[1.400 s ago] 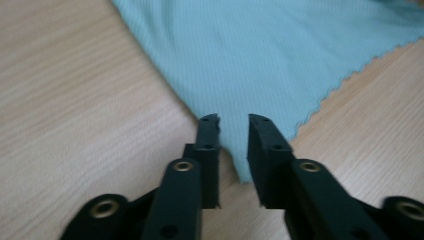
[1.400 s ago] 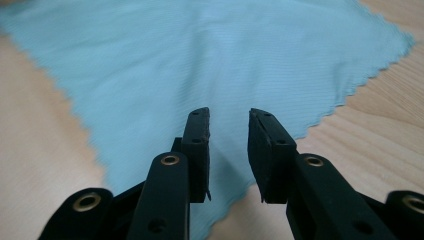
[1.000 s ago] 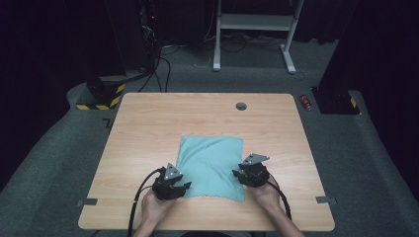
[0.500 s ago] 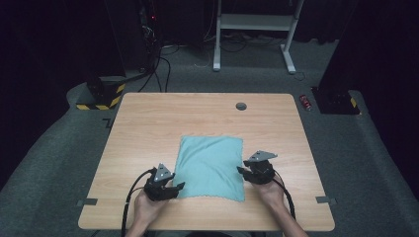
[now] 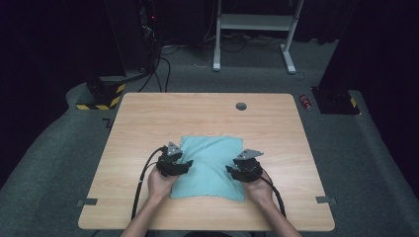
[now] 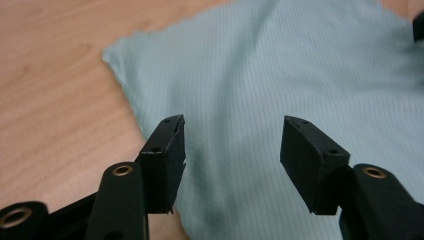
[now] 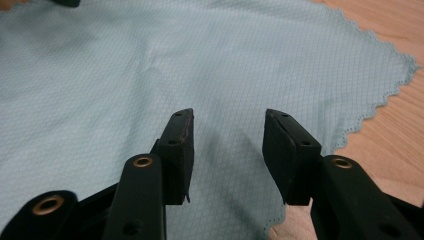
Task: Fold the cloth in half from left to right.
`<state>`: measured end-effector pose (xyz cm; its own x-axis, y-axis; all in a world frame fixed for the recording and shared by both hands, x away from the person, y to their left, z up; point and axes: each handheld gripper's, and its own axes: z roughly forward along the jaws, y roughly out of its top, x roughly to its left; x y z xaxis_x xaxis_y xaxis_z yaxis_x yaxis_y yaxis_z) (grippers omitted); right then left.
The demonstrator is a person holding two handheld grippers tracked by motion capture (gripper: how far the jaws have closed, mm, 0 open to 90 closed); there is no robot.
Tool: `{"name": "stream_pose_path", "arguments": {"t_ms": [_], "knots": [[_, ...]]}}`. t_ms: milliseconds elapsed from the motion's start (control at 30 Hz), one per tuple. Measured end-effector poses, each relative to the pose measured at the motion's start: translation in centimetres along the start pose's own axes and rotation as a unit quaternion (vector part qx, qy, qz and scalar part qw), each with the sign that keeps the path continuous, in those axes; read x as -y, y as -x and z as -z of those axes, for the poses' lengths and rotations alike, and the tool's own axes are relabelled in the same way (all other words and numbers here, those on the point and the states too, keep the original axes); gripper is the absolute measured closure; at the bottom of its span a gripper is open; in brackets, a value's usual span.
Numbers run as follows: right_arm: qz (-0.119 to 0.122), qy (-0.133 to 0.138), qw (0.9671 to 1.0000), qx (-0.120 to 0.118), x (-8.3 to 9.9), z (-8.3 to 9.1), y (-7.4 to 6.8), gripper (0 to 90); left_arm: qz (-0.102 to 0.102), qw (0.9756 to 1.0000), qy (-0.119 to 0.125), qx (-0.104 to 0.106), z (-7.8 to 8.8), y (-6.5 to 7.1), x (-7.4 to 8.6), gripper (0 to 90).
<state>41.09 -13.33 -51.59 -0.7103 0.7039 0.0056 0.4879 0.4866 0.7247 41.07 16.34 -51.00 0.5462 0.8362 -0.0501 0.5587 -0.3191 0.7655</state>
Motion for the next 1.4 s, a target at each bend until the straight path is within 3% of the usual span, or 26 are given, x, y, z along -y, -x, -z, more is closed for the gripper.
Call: {"name": "stream_pose_path", "arguments": {"t_ms": [133,233,300,367,567,633,667,700,767,833,1000,1100,1167,1400], "knots": [[-0.003,0.005,1.0000,-0.001,-0.2,-0.1,-0.2,53.7,0.033,0.9994,0.011,-0.003,-0.5,-0.9,-0.1,44.6],[-0.002,-0.003,1.0000,-0.002,-0.2,-0.5,-0.4,53.8,0.009,0.9997,-0.011,-0.017,-1.2,-1.0,-0.6,43.8],[-0.002,-0.009,1.0000,-0.001,-0.2,-0.6,-0.5,53.8,0.002,0.9998,0.004,-0.020,-1.3,-1.0,-1.0,44.2],[0.000,-0.009,1.0000,-0.002,-0.2,-0.6,-0.5,53.8,0.001,0.9999,-0.004,-0.015,-1.5,-1.2,-1.7,43.8],[0.007,0.002,1.0000,-0.005,-0.2,-0.7,-0.8,52.3,0.000,0.9998,0.021,0.000,-2.8,-1.7,-3.1,44.0],[0.005,0.002,1.0000,-0.007,-0.2,-0.8,-0.9,52.2,0.005,1.0000,0.000,0.003,-3.9,-1.9,-3.5,44.0],[0.003,0.002,1.0000,-0.009,-0.1,-0.9,-0.9,52.2,0.005,1.0000,0.005,0.002,-4.3,-2.0,-3.5,44.1],[0.006,0.001,0.9999,-0.009,-0.2,-0.9,-1.0,52.3,0.008,0.9999,0.008,-0.002,-4.6,-2.1,-3.6,45.2],[0.002,0.001,0.9999,-0.013,-0.2,-0.9,-1.1,52.3,0.007,0.9997,-0.022,-0.008,-5.3,-2.4,-3.9,45.3],[0.004,0.001,0.9999,-0.015,-0.2,-0.9,-1.0,52.3,0.005,0.9994,-0.026,-0.022,-5.9,-2.8,-3.9,45.8],[0.001,0.002,0.9999,-0.015,-0.1,-0.9,-1.1,52.3,-0.004,0.9987,-0.035,-0.036,-6.2,-3.7,-4.2,48.7],[0.003,0.003,0.9999,-0.014,-0.1,-0.8,-1.2,52.2,0.004,0.9977,-0.042,-0.052,-6.2,-4.3,-4.5,47.8],[0.004,0.009,0.9998,-0.018,-0.1,-0.6,-1.5,52.2,0.020,0.9978,-0.043,-0.047,-6.0,-4.8,-4.4,47.7],[0.032,0.028,0.9977,-0.053,-0.8,-0.4,-4.1,54.1,0.038,0.9964,-0.037,-0.066,-4.4,-6.4,-4.3,49.6]]}}
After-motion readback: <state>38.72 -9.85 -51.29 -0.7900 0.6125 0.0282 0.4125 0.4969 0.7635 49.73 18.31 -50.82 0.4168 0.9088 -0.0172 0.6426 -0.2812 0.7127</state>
